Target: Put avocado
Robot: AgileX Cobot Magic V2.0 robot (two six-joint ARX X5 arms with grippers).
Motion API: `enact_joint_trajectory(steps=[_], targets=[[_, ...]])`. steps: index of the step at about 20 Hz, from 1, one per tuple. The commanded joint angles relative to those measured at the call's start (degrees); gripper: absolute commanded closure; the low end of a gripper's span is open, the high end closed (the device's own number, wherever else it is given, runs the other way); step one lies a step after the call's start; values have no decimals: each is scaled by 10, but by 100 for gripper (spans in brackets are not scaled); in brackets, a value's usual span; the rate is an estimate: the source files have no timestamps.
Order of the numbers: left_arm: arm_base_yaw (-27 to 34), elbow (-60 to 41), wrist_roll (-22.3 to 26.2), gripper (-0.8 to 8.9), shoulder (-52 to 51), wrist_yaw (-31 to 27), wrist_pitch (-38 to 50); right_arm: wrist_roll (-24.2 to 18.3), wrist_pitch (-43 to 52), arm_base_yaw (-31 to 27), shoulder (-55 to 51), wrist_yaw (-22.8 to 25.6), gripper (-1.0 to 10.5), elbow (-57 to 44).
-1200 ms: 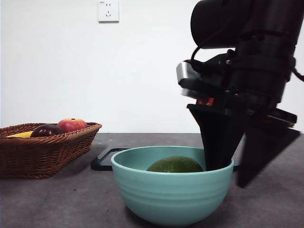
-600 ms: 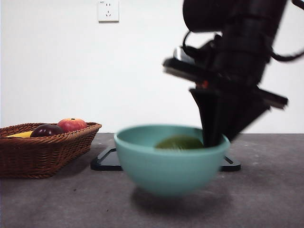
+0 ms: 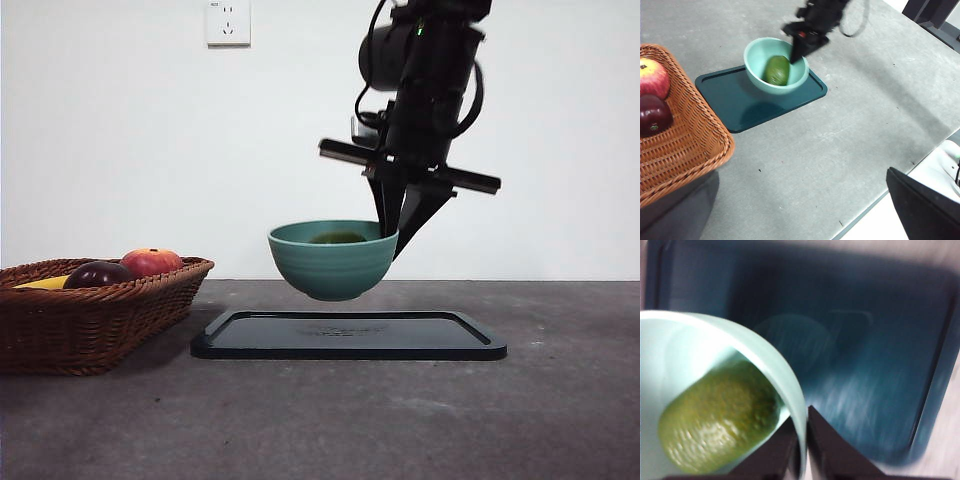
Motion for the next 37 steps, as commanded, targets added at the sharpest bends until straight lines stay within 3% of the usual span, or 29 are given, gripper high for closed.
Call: enact_joint_trajectory(steps=[1,10,14,16,18,19,22,27,37], targets=[[-5,7,3,256,2,-3,7,-7,-1,-3,42,2,942,46],[-5,7,3,256,2,-3,7,-10,-6,-7,86,-5,936,58],[-5,7,3,256,2,-3,7,-13,-18,-8,85,-8,631,72],[-5,7,3,256,2,-3,7,-39,-81,-10,85,26,528,129],[-5,7,3,256,2,-3,7,-67,-169,-5,77,98,440,201],[-5,7,3,255,2,-3,7,-72,-206,-1,63,130,413,221],[-5,7,3,256,2,-3,7,-82,-247,13,-2,160,409,225],[-5,7,3,256,2,-3,7,-86,-249,31,-124,167,409,164],[-5,7,3,256,2,-3,7,-85,-212,71,-498,184,409,-130]])
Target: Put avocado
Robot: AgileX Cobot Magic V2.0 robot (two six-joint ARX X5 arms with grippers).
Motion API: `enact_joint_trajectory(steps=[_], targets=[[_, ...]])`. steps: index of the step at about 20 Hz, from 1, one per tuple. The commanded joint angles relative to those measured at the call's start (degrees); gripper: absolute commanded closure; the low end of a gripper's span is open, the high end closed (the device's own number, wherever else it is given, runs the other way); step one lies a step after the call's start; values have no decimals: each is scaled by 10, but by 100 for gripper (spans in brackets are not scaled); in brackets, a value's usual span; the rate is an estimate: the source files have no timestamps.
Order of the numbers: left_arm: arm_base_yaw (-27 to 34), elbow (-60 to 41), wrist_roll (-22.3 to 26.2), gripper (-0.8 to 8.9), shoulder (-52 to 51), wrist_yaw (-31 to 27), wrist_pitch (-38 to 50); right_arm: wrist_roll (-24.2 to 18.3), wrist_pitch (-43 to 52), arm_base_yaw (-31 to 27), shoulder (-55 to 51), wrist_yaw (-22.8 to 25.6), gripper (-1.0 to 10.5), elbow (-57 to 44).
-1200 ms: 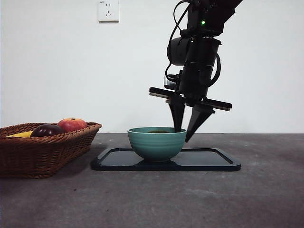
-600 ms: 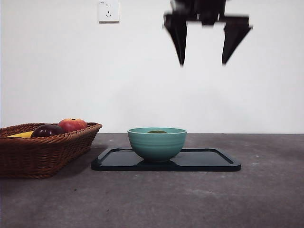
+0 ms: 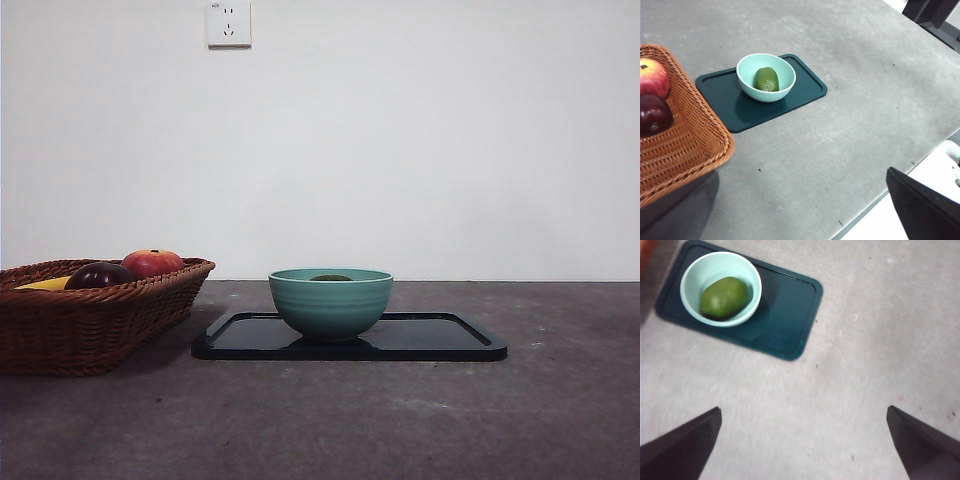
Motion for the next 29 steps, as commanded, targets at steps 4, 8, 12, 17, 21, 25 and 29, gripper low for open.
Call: enact_joint_trajectory(steps=[4,8,12,17,21,25,29], targets=[[-5,7,3,256,2,-3,7,-7,49,19,-182,-9,409,-123],[-5,7,3,256,2,-3,7,-7,88,21,-308,-82,410,-231],[-5,7,3,256,2,-3,6,-5,105,21,-392,-111,410,-319],[-5,7,3,256,2,-3,6,-6,140,21,-420,-139,410,-364],[-5,7,3,311,2,-3,6,-4,143,21,-419,-137,423,-364],[-5,7,13,790,2,-5,-8,-3,146,21,-419,-137,919,-364],[-5,7,12,789,2,-5,-6,-2,150,21,-419,-137,919,-364]])
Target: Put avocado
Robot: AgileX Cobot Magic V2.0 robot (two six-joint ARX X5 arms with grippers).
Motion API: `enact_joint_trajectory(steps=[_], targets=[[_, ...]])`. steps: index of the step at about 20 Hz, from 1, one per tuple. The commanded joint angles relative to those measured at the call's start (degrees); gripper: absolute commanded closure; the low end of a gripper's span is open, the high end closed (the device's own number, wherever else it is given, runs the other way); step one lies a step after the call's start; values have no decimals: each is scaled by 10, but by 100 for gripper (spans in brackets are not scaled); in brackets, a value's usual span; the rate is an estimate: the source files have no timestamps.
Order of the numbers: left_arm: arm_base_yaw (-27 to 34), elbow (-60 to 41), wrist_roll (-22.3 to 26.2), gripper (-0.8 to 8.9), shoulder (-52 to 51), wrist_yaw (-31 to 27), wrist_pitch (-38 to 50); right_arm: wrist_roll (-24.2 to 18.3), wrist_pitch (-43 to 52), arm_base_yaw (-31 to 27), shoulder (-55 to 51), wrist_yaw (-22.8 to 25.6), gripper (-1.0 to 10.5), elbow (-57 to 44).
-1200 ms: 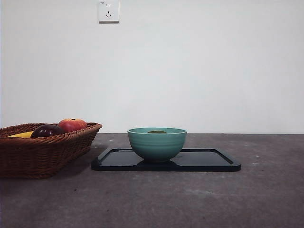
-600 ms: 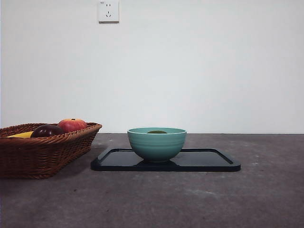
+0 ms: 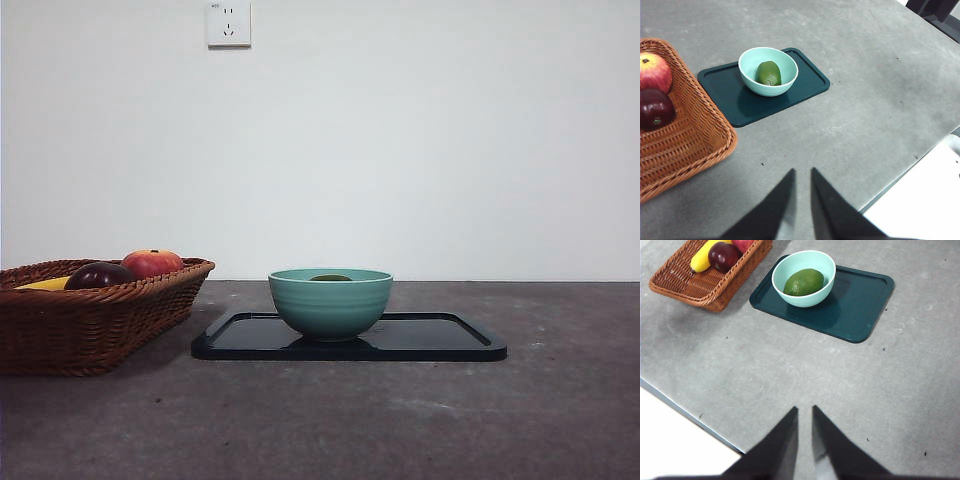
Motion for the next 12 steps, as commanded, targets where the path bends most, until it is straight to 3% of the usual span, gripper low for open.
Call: enact_joint_trajectory(steps=[1,9,12], targets=[[-5,7,10,789,2,-4,7,-3,6,5,1,0,919,3],[3,7,10,789,3,-4,7,-3,6,5,1,0,919,3],[87,6,10,789,4,5,7,-3,6,5,1,0,919,3]])
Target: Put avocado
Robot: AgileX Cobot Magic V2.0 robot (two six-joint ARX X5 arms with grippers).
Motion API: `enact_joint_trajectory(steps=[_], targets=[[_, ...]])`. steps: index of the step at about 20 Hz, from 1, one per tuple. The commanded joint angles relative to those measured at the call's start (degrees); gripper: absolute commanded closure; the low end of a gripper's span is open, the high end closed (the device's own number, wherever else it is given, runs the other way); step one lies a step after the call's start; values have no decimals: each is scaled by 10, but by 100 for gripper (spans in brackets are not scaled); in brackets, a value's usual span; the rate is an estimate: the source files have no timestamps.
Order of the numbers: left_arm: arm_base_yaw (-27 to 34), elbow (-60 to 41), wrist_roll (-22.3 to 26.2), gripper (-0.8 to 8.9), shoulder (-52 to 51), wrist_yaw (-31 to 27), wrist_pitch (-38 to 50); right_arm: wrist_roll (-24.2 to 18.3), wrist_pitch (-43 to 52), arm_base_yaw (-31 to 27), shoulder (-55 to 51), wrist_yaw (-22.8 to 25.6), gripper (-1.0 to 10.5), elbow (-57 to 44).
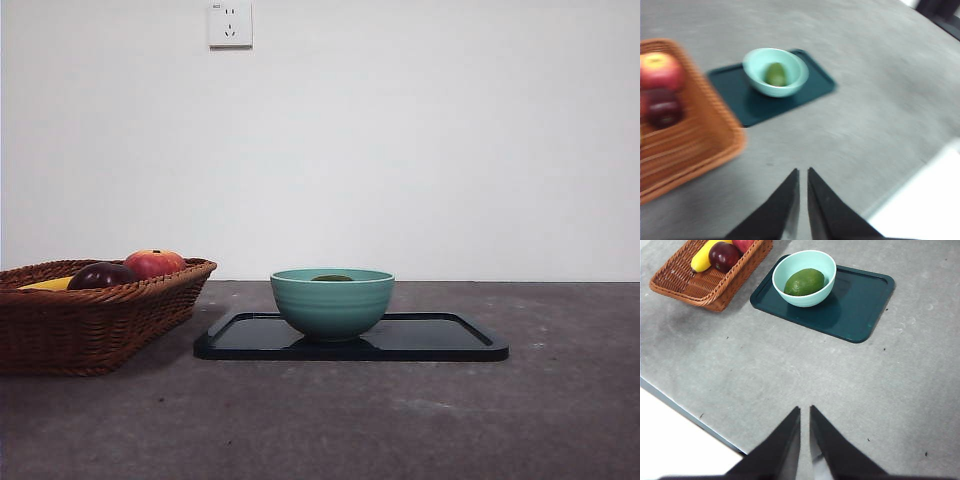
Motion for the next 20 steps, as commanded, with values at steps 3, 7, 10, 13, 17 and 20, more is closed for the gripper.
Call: enact_joint_trajectory(steps=[3,7,10,13,17,20], targets=[[172,6,66,789,2,-6,19,-3,6,5,1,0,919,3],[349,-41,172,789,-12,-5,98,-3,6,5,1,0,919,3],[434,-146,186,789,-47,-4,214,-3,6,5,1,0,919,3],[466,-265,183,789,-96,-4,278,-3,6,5,1,0,919,3],[466,-389,183,789,-161,-4,305,-3,6,5,1,0,919,3],[466,-445,156,789,-184,1,331,-3,6,5,1,0,919,3]])
